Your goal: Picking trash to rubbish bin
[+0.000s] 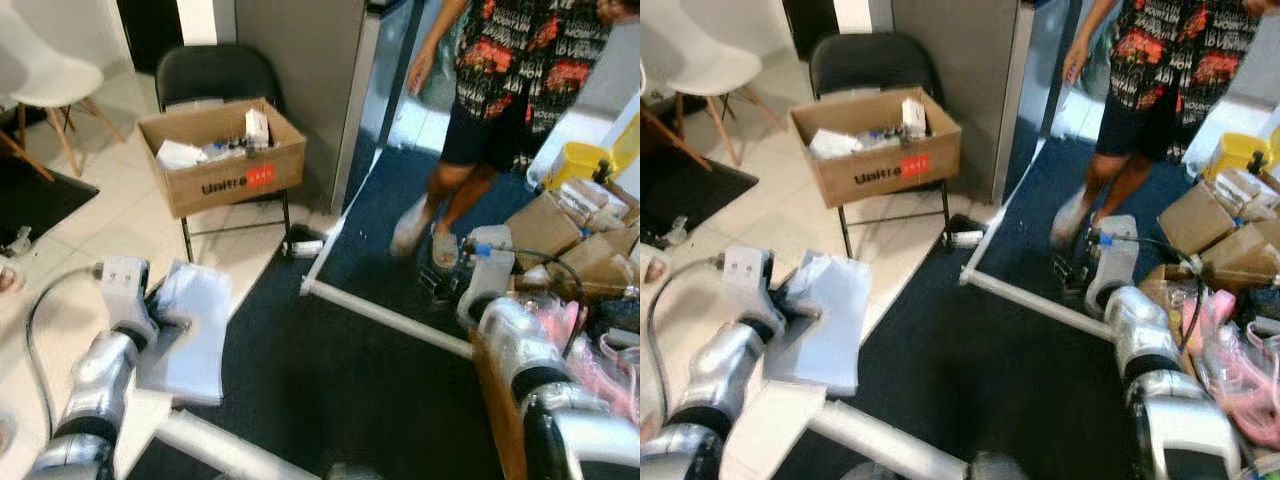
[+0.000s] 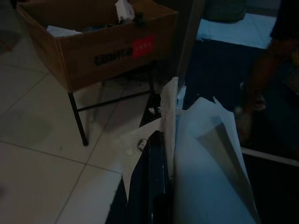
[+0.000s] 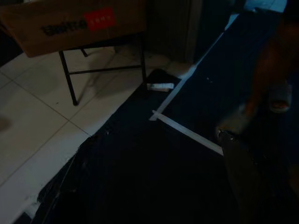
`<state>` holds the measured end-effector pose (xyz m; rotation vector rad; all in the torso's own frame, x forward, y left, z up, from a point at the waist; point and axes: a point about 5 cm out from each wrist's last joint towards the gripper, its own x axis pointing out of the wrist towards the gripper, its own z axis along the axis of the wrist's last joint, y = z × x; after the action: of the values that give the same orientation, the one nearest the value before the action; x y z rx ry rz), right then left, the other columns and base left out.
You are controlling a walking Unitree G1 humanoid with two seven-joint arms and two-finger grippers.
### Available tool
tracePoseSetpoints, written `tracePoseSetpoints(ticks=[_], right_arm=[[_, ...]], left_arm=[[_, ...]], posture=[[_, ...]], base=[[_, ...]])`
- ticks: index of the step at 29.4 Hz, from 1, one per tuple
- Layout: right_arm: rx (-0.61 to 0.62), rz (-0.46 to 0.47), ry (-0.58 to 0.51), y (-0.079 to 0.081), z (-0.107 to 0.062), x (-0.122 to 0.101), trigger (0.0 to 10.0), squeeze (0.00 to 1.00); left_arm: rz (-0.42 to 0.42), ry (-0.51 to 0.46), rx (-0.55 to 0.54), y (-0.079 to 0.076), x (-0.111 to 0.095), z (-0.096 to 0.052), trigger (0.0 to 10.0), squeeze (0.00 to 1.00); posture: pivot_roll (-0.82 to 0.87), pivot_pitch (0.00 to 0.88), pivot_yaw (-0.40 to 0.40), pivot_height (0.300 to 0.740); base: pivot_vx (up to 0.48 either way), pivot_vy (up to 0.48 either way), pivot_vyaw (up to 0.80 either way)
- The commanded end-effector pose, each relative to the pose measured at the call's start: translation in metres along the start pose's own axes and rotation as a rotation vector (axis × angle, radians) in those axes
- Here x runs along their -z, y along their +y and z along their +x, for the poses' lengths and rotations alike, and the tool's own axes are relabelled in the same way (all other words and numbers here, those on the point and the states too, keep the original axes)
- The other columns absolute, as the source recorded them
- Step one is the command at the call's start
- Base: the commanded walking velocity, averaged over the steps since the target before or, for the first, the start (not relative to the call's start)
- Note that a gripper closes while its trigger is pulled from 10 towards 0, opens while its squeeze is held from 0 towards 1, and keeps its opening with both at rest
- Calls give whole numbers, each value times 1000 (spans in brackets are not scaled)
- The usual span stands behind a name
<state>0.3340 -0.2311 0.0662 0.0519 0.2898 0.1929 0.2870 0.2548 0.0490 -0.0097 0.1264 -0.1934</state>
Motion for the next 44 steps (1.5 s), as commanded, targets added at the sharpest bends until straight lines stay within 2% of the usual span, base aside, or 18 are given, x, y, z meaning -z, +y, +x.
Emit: tracePoseSetpoints(ticks=[1,15,25,39,44], right_arm=[[15,-6,8,-5,-2,-1,10000,0],[18,-16,17,-6,-2,0,10000,0],[18,-11,28,-6,-3,2,10000,0],[23,-10,20,-7,-3,0,10000,0],[22,-11,21,-7,-3,1,10000,0]], left_arm=[[5,0,8,-2,1,0,10000,0],[9,-2,7,-1,0,0,10000,0],[12,-5,3,0,-1,0,10000,0],[22,-18,-19,7,-6,-1,10000,0],[47,-35,-61,15,-13,-1,10000,0]], posture=[[-101,0,-14,740],[-99,0,-11,740],[-99,0,-11,740],[-98,0,-12,740],[-98,0,-12,740]], base=[[480,0,0],[480,0,0],[480,0,-800],[480,0,0],[480,0,0]])
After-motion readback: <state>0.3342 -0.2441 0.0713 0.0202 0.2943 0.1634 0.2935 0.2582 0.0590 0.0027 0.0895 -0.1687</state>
